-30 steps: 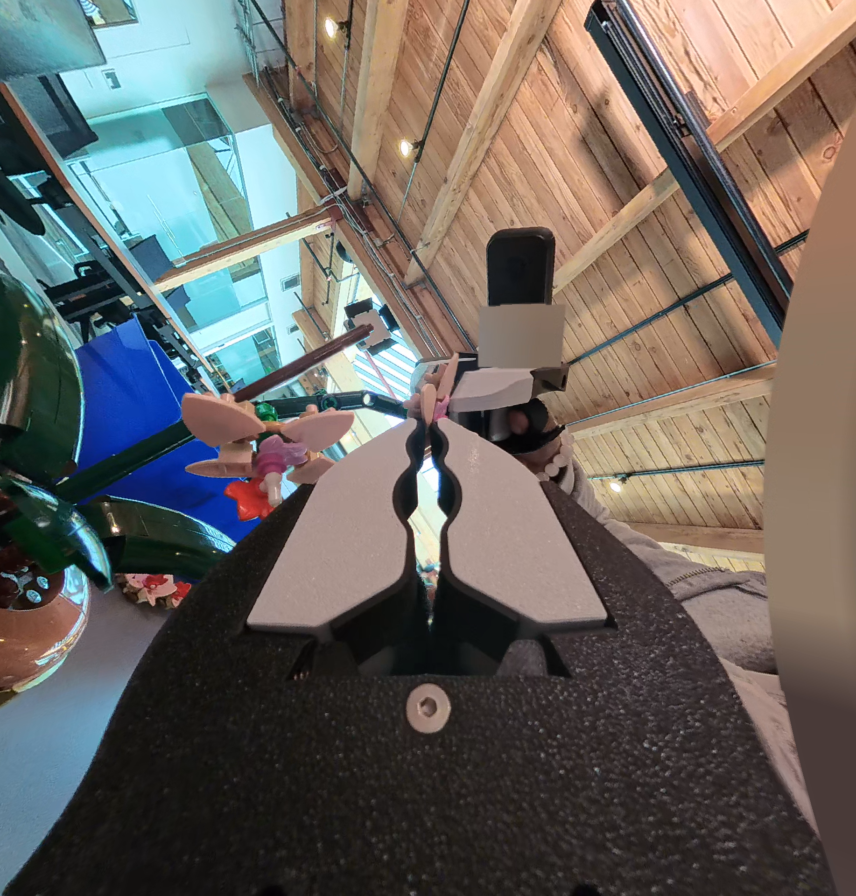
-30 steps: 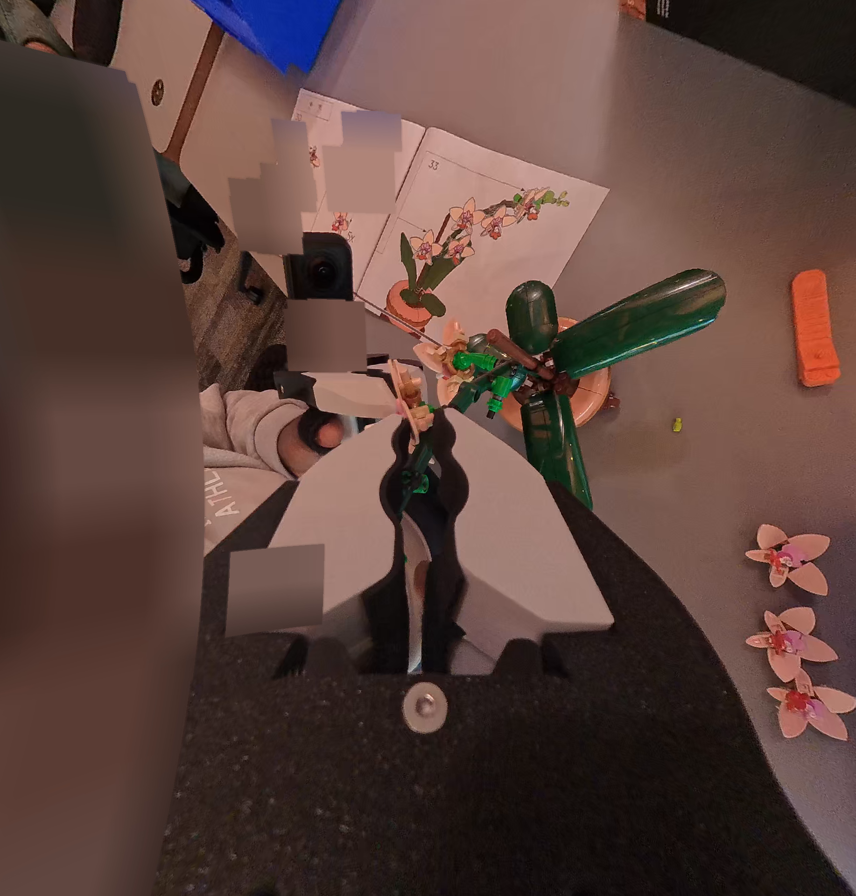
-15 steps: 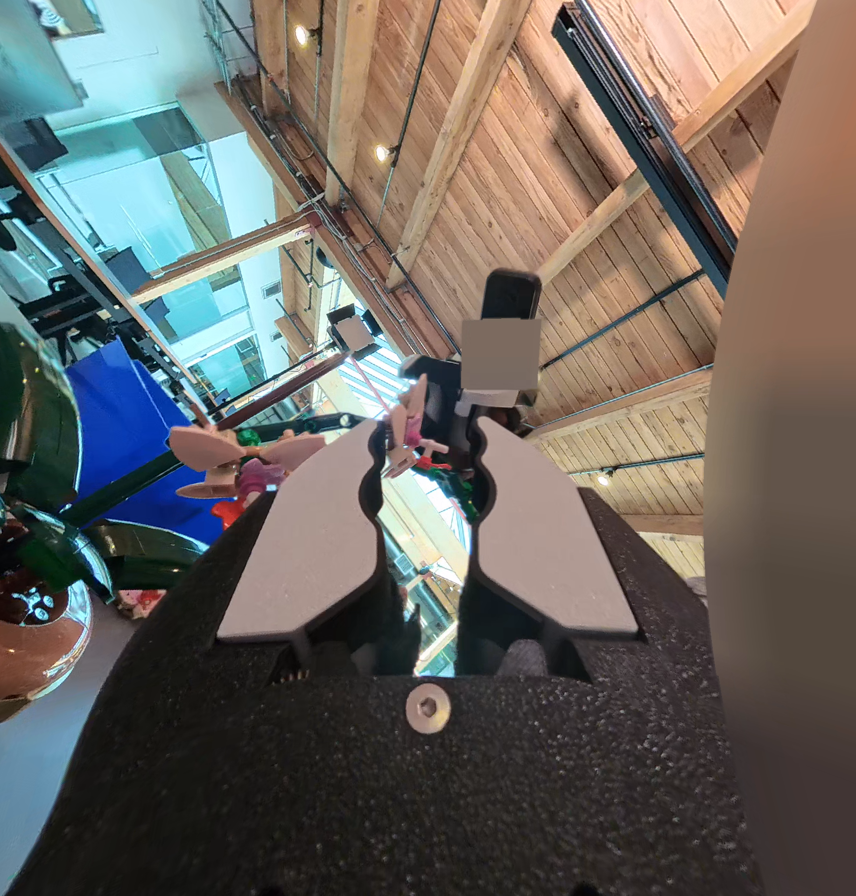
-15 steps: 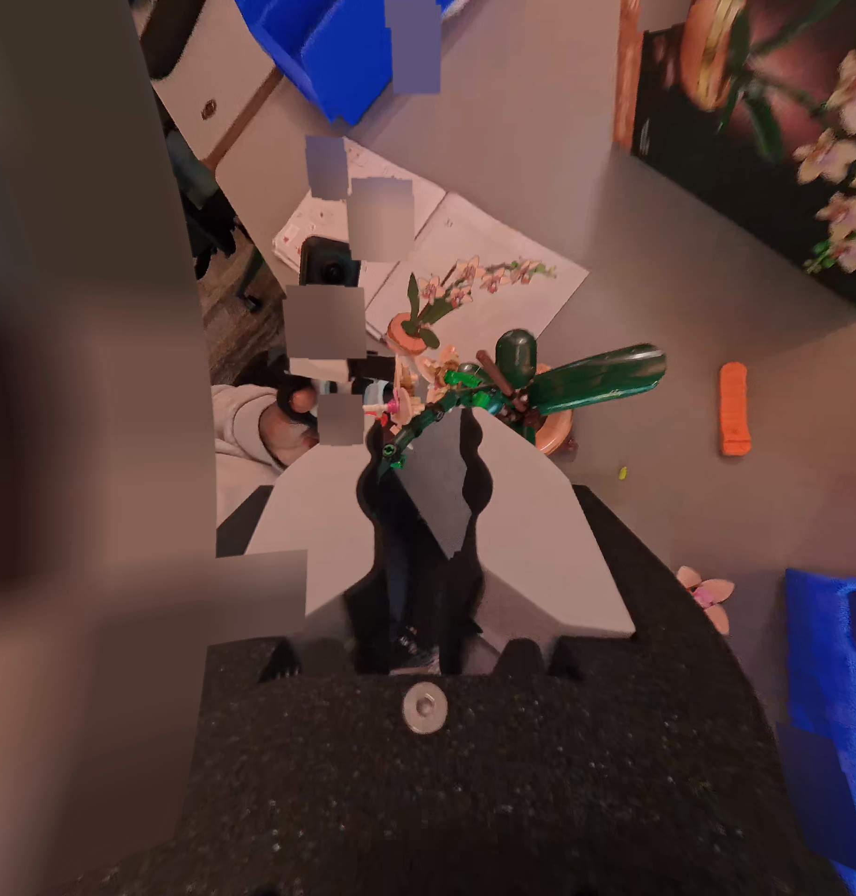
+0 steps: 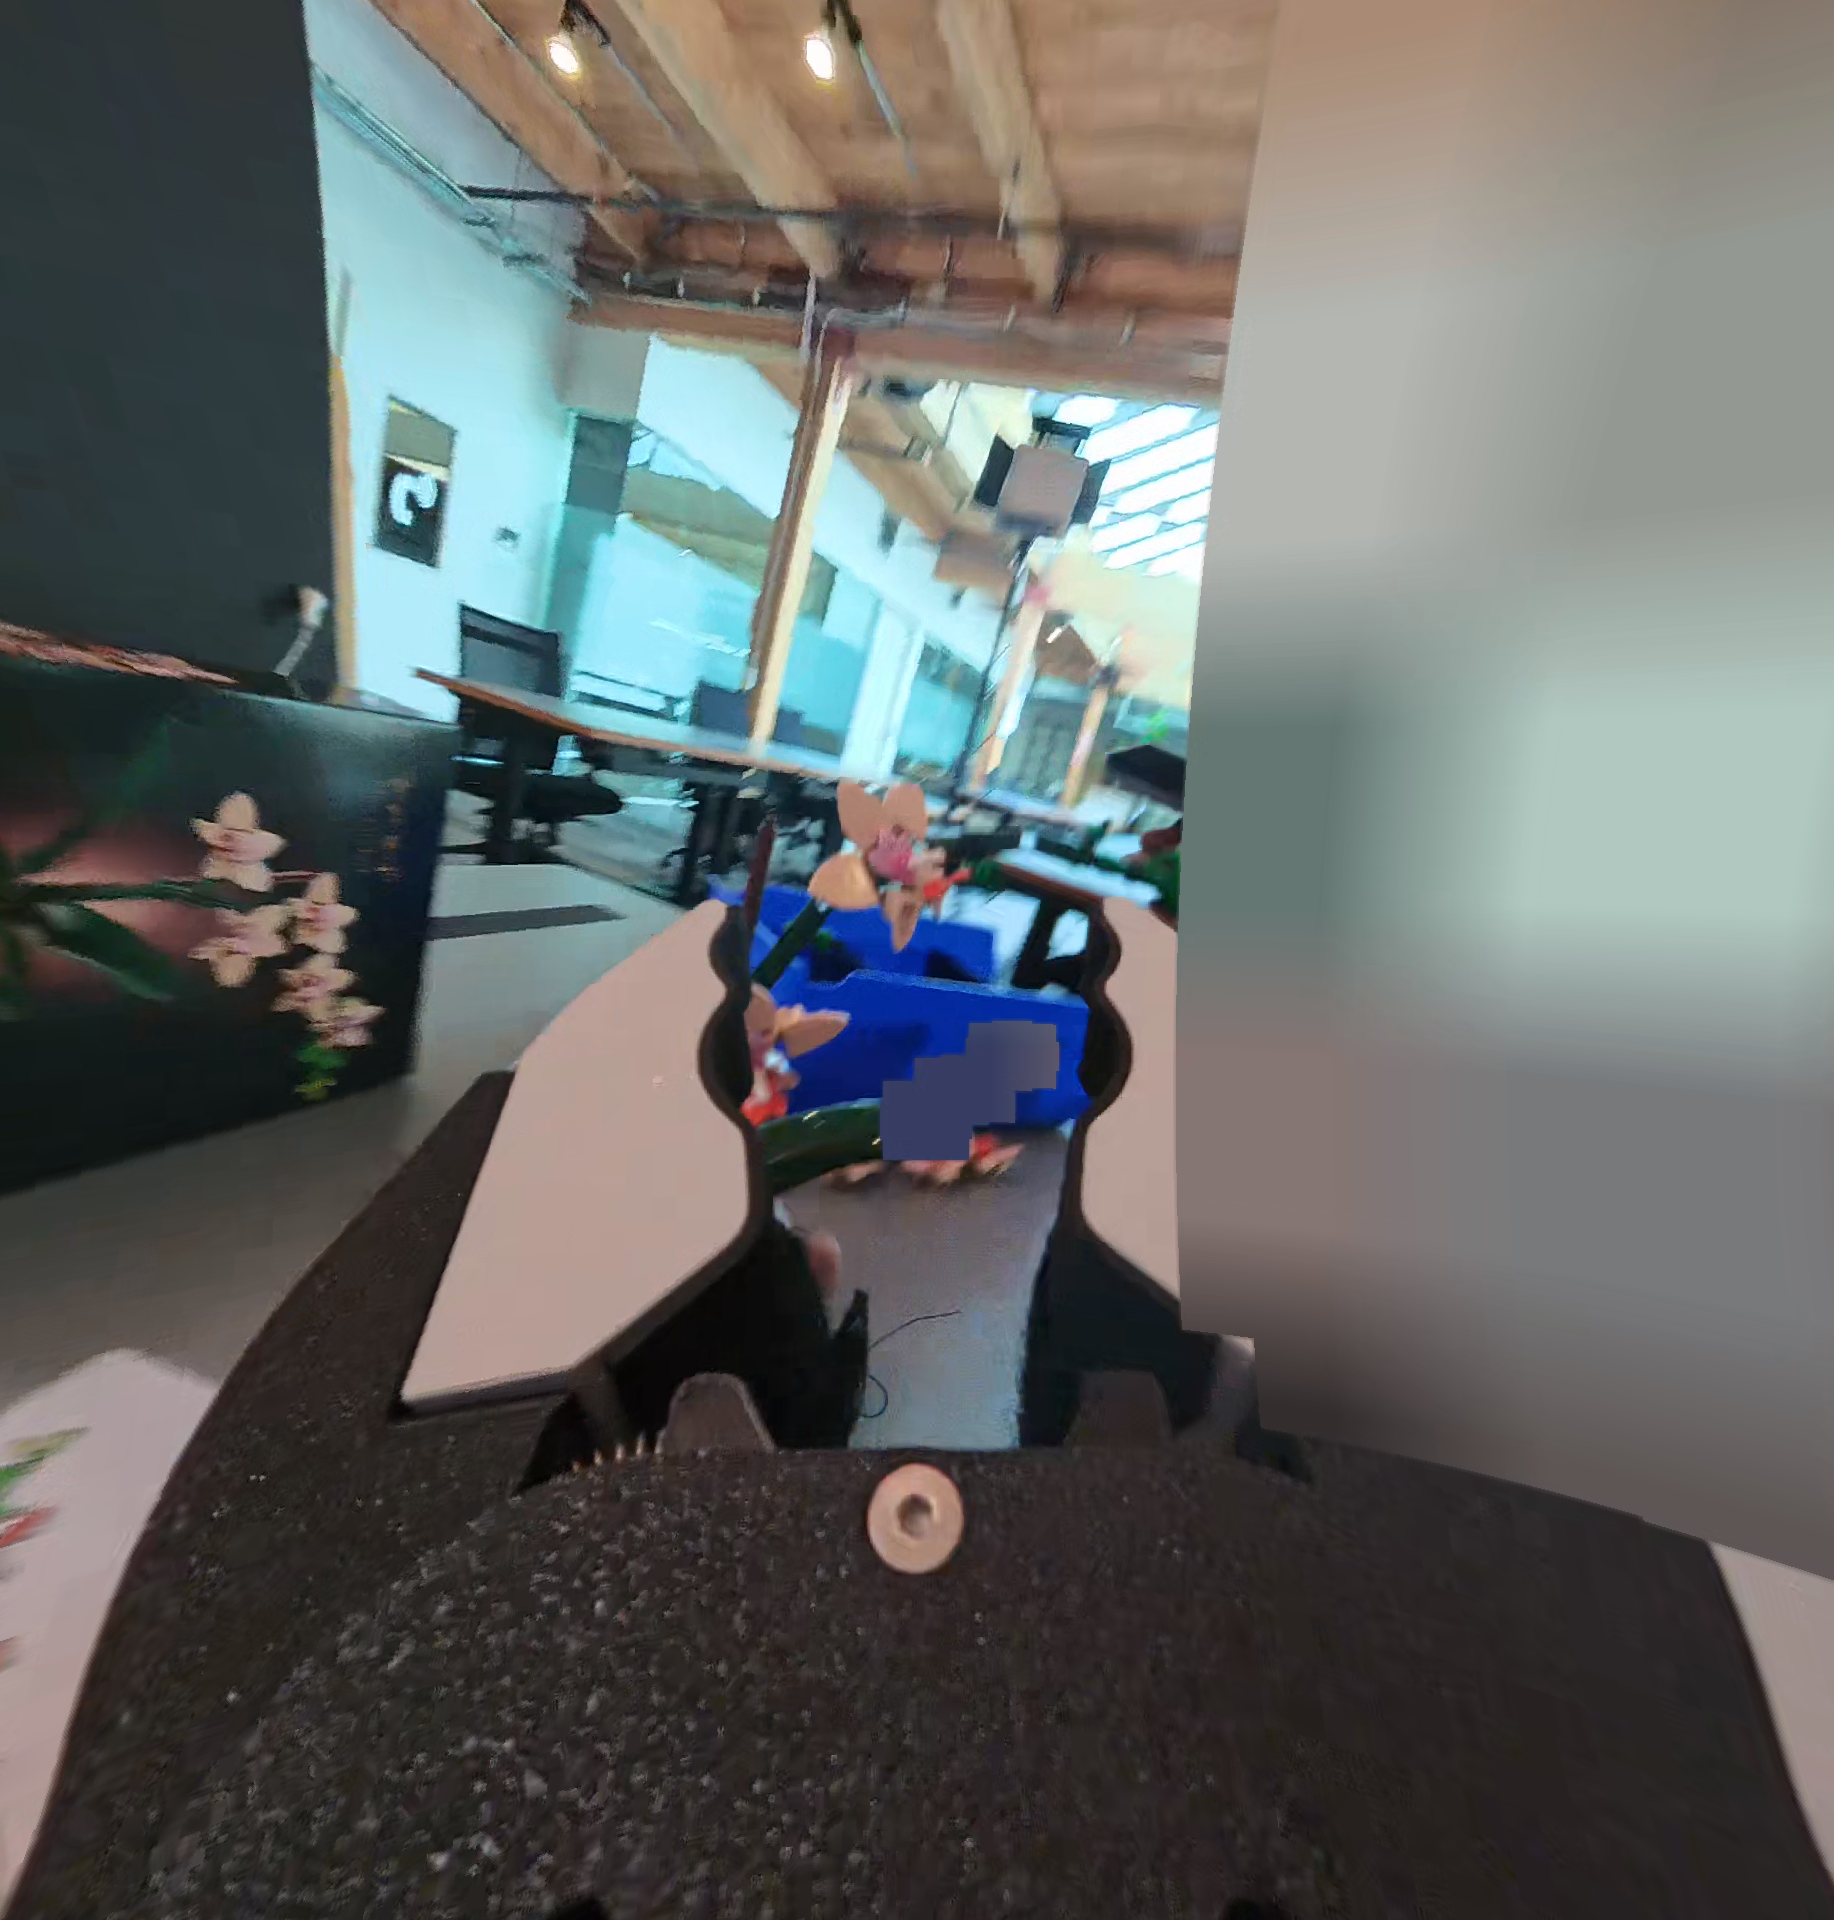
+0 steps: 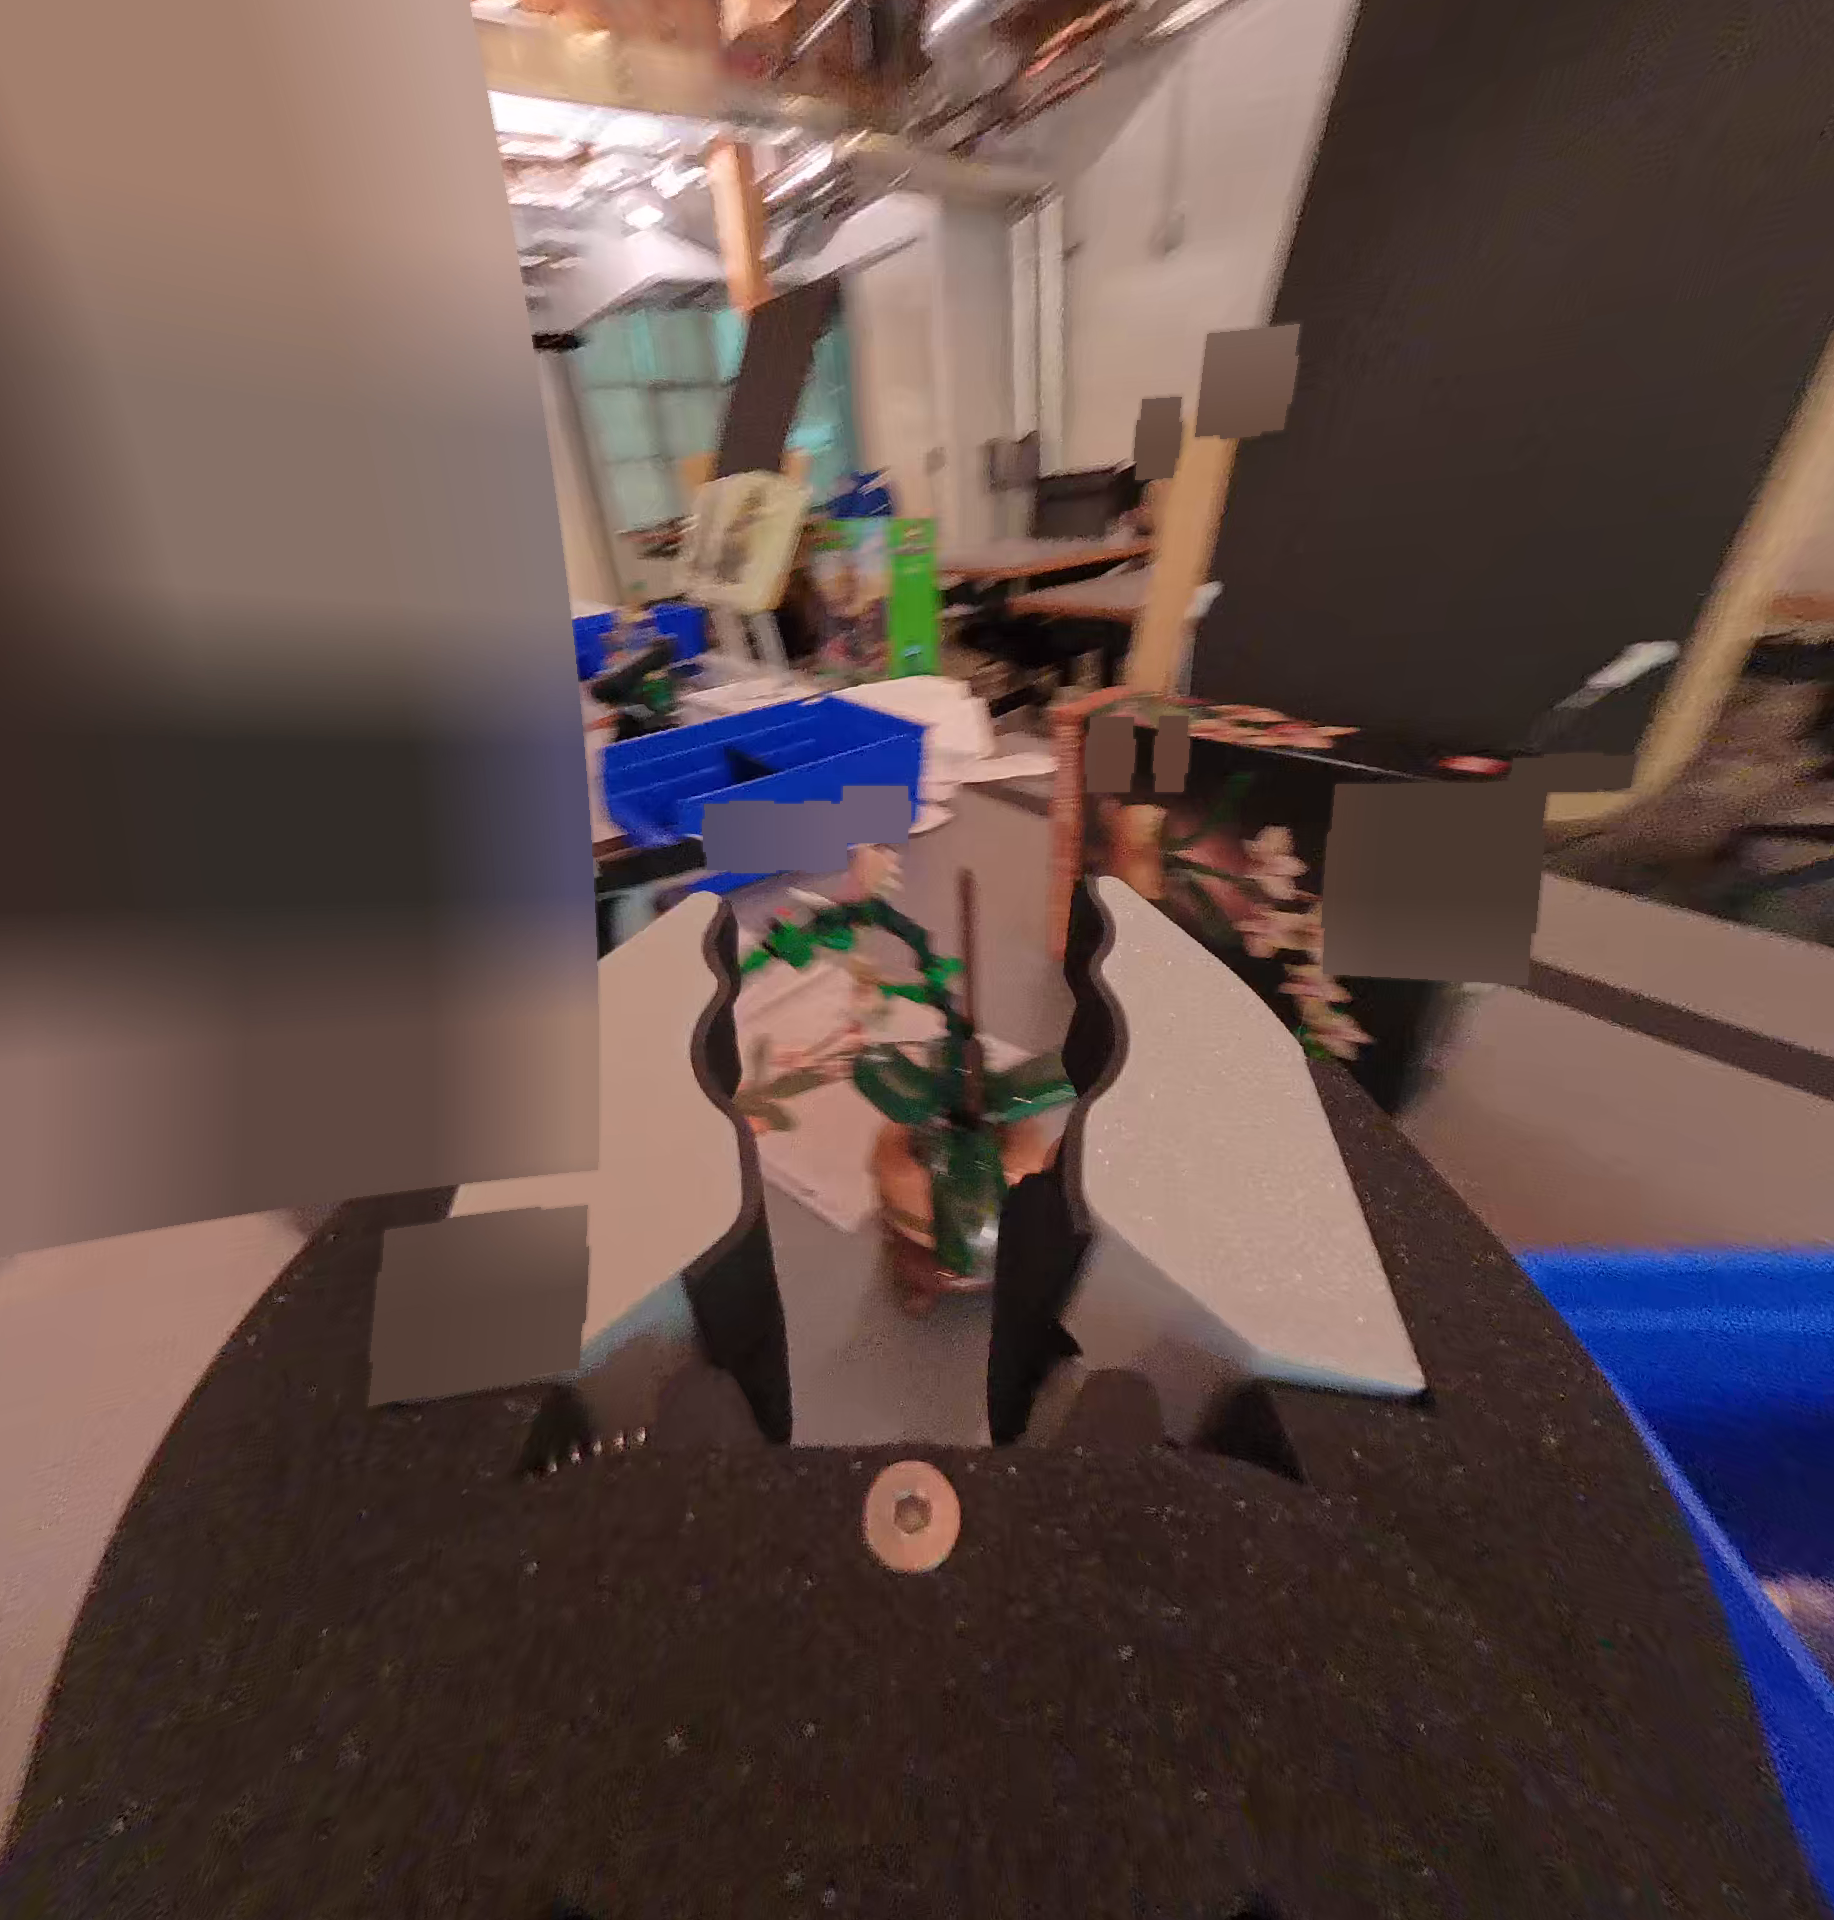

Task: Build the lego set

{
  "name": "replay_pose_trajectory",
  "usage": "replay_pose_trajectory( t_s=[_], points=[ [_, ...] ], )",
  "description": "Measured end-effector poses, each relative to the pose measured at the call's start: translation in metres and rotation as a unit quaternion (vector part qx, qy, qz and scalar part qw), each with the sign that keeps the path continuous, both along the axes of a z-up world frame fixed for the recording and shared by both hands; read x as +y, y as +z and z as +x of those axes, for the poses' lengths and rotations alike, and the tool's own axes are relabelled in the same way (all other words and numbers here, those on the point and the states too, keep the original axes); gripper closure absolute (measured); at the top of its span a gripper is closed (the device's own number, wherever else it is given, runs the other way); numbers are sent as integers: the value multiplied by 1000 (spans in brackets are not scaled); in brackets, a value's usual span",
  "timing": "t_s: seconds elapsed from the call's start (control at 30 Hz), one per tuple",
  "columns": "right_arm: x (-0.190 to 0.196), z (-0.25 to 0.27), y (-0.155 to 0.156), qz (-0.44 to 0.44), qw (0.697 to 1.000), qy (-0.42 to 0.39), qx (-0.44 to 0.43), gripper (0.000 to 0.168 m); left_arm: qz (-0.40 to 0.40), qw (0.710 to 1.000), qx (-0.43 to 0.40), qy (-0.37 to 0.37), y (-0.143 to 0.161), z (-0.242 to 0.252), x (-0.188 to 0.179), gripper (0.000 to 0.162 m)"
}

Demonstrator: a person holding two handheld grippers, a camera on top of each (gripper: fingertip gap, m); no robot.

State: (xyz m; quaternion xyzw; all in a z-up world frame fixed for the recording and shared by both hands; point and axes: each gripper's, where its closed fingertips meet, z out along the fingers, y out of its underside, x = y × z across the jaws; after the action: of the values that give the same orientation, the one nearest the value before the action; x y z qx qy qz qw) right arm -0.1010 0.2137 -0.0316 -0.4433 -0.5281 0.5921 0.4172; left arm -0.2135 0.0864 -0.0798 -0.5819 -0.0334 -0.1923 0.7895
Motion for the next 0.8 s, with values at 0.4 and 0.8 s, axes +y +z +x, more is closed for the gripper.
replay_pose_trajectory(
  t_s=[0.4,0.8],
  points=[
    [115,66,-212,96,932,-212,-277,133,-153,967,205,17,-85,32,-13,126],
    [135,29,-237,160,896,-88,-405,151,-166,944,258,-124,-114,104,22,131]
  ],
)
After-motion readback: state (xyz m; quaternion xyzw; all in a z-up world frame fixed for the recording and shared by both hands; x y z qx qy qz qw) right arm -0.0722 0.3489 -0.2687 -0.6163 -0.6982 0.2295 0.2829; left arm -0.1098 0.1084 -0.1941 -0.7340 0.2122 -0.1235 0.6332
